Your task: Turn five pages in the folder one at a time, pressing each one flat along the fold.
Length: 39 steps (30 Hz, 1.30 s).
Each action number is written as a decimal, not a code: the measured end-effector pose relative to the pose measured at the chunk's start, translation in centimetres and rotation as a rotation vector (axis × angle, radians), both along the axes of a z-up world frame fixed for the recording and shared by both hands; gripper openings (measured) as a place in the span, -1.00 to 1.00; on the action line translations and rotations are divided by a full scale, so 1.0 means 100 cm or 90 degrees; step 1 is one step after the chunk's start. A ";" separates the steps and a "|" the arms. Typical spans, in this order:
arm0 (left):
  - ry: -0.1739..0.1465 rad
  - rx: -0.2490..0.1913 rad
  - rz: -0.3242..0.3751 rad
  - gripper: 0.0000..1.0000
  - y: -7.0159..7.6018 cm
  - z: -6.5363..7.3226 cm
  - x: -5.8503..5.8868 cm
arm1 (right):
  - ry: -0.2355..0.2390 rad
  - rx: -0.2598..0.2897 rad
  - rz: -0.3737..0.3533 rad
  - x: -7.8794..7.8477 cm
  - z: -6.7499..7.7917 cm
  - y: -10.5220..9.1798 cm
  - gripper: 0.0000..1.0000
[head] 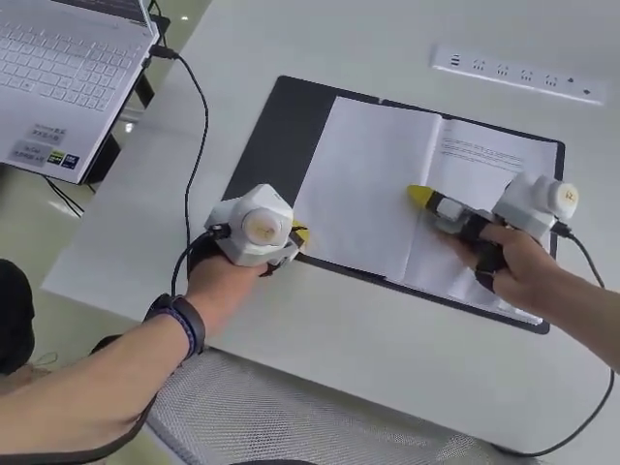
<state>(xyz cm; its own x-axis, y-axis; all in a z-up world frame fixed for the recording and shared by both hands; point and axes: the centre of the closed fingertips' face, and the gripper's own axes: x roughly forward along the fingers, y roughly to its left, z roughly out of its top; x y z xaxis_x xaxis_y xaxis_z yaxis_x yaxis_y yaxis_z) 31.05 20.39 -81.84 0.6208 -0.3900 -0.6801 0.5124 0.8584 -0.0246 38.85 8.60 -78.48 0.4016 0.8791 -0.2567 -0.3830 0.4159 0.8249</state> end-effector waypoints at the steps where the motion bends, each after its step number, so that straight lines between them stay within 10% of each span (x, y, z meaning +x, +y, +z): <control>1: 0.000 0.000 0.000 -1.00 0.000 0.000 0.000 | 0.001 0.000 0.003 -0.006 0.002 0.001 -1.00; 19: -0.004 -0.003 0.006 -1.00 -0.005 0.015 -0.009 | 0.009 -0.004 0.069 -0.077 0.001 0.006 -1.00; 39: -0.005 -0.002 0.002 -1.00 -0.001 0.002 0.000 | 0.032 0.002 0.090 -0.102 -0.010 0.000 -1.00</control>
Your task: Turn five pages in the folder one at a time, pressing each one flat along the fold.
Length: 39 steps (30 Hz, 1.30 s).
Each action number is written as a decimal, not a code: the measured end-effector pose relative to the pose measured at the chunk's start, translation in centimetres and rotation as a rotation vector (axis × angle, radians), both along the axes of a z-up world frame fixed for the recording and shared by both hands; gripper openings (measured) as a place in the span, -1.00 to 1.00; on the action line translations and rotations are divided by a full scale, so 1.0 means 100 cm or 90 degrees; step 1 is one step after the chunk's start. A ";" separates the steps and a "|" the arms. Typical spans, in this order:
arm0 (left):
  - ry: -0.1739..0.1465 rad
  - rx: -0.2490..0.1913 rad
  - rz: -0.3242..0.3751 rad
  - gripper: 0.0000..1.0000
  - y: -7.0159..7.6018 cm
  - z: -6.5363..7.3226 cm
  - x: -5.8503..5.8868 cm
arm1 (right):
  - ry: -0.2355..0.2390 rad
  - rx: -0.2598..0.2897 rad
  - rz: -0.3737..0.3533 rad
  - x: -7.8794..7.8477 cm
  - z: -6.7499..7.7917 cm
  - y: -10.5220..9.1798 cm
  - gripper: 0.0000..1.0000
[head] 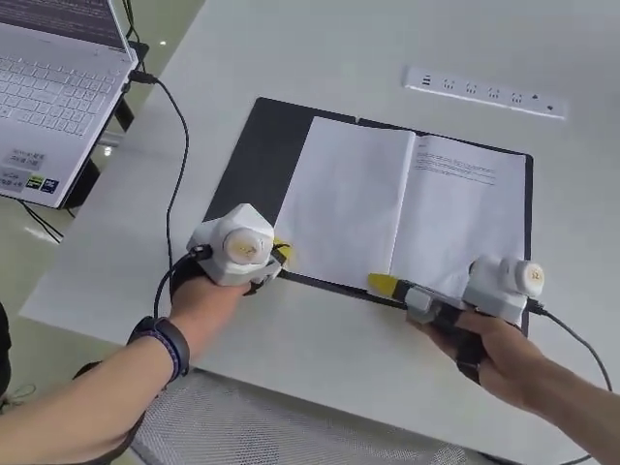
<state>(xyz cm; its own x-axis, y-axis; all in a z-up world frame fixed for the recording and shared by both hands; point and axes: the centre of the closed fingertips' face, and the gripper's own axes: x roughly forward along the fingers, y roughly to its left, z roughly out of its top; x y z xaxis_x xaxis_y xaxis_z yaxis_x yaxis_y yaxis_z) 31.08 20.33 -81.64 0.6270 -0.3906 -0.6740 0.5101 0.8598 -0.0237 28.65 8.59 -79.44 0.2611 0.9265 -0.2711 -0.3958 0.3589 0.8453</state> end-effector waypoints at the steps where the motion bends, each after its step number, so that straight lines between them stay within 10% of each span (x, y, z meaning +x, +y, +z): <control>1: 0.000 0.000 0.000 -1.00 0.000 -0.001 0.000 | 0.001 0.000 -0.001 0.001 0.000 0.000 -1.00; 17: 0.005 -0.001 -0.008 -0.98 0.000 -0.004 0.001 | 0.003 -0.007 -0.003 0.002 -0.007 -0.003 -1.00; 28: 0.030 -0.015 -0.020 -0.63 -0.010 0.000 -0.009 | -0.015 -0.023 0.012 -0.006 0.001 -0.006 -0.83; 35: 0.024 -0.029 -0.014 -0.46 -0.009 0.015 -0.012 | -0.053 -0.039 -0.006 -0.005 0.016 -0.022 -0.57; 39: 0.021 -0.030 -0.018 -0.36 -0.009 0.026 -0.013 | -0.118 -0.109 0.003 -0.006 0.019 -0.037 -0.35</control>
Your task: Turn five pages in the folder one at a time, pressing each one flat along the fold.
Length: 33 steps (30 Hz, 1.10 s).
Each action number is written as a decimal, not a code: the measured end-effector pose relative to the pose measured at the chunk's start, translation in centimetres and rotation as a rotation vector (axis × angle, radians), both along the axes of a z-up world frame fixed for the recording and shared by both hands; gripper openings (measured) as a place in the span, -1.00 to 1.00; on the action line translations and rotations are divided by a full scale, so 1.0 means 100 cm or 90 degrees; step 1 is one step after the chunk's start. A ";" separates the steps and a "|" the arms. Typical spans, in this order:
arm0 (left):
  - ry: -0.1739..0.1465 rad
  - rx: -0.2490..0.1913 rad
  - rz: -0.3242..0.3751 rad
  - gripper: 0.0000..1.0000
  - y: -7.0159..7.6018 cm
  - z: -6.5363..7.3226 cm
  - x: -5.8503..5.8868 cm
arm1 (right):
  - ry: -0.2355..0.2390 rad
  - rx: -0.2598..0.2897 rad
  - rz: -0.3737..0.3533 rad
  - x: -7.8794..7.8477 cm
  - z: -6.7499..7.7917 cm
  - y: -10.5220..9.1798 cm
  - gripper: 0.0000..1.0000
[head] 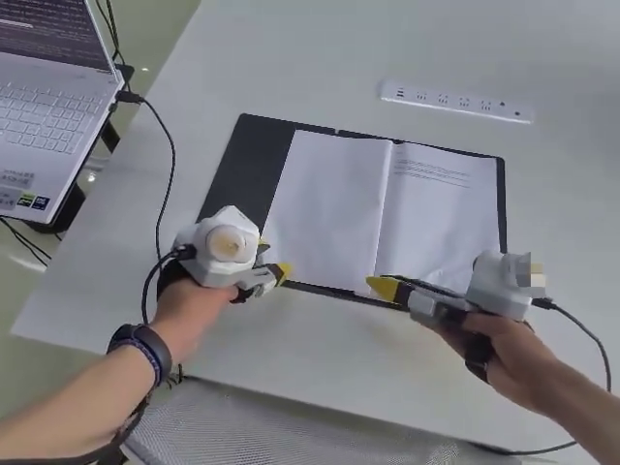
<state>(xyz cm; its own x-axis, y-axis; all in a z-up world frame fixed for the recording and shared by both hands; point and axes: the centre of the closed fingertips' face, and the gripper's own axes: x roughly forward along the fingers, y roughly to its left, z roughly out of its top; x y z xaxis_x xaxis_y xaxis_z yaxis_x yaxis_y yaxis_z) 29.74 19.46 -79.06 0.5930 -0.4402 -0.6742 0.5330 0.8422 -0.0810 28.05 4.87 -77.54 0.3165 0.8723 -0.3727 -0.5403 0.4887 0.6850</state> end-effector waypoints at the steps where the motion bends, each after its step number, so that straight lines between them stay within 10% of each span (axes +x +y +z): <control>1: -0.001 -0.003 -0.001 -0.34 0.000 0.003 0.000 | -0.005 -0.005 0.000 -0.002 0.003 -0.003 -0.29; 33: -0.051 -0.052 0.003 0.24 0.019 0.078 -0.028 | -0.162 -0.150 -0.164 -0.011 0.074 -0.147 0.37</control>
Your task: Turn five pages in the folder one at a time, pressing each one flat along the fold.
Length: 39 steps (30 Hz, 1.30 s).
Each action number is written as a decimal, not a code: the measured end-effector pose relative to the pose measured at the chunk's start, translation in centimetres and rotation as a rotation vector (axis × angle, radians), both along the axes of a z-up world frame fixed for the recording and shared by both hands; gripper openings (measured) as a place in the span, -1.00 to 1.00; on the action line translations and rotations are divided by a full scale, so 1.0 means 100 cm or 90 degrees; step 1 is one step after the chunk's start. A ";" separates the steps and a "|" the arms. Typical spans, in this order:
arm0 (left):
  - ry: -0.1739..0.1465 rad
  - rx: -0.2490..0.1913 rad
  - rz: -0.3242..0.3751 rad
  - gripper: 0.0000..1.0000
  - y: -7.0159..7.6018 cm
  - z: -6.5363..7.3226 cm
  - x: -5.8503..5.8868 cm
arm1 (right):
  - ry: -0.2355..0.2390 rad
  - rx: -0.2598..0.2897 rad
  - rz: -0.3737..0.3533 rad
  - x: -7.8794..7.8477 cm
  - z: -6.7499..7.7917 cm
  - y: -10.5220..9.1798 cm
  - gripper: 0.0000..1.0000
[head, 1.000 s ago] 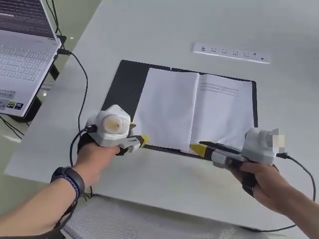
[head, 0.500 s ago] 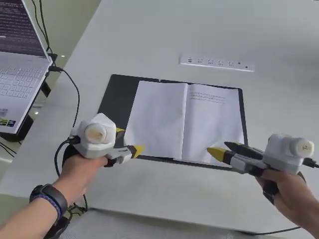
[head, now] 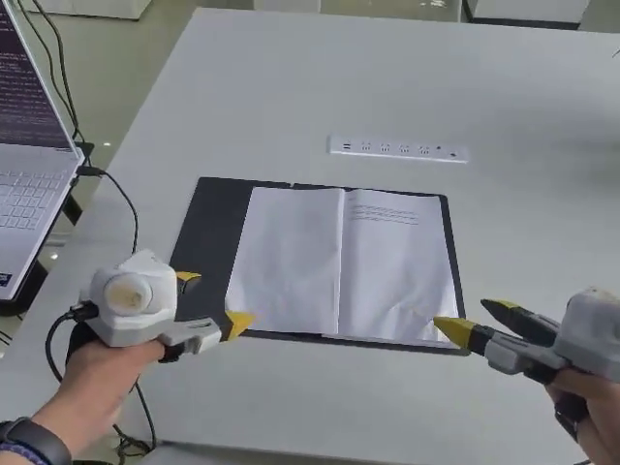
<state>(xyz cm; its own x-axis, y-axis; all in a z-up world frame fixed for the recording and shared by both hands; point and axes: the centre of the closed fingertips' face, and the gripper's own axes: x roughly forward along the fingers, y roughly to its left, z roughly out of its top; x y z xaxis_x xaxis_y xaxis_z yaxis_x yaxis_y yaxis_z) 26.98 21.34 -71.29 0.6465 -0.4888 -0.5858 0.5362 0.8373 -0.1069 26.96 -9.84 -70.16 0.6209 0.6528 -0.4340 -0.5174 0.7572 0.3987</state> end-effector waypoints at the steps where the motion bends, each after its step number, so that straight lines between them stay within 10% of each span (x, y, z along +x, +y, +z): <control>1: 0.000 -0.001 0.001 0.26 0.001 0.002 -0.001 | -0.003 -0.003 -0.002 -0.001 0.002 -0.002 0.38; 19: -0.011 -0.021 0.046 0.57 0.014 0.026 -0.029 | -0.024 -0.043 -0.019 -0.034 0.017 -0.019 0.55; 39: 0.000 -0.019 0.000 0.61 -0.018 0.024 -0.020 | -0.016 -0.026 -0.046 -0.043 0.018 -0.026 0.59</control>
<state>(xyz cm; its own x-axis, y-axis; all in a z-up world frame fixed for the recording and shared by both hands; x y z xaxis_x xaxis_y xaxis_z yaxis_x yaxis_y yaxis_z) 24.96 19.54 -68.86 0.6466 -0.5064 -0.5705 0.5366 0.8335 -0.1317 22.66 -12.44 -68.37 0.6764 0.5880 -0.4435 -0.4701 0.8083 0.3546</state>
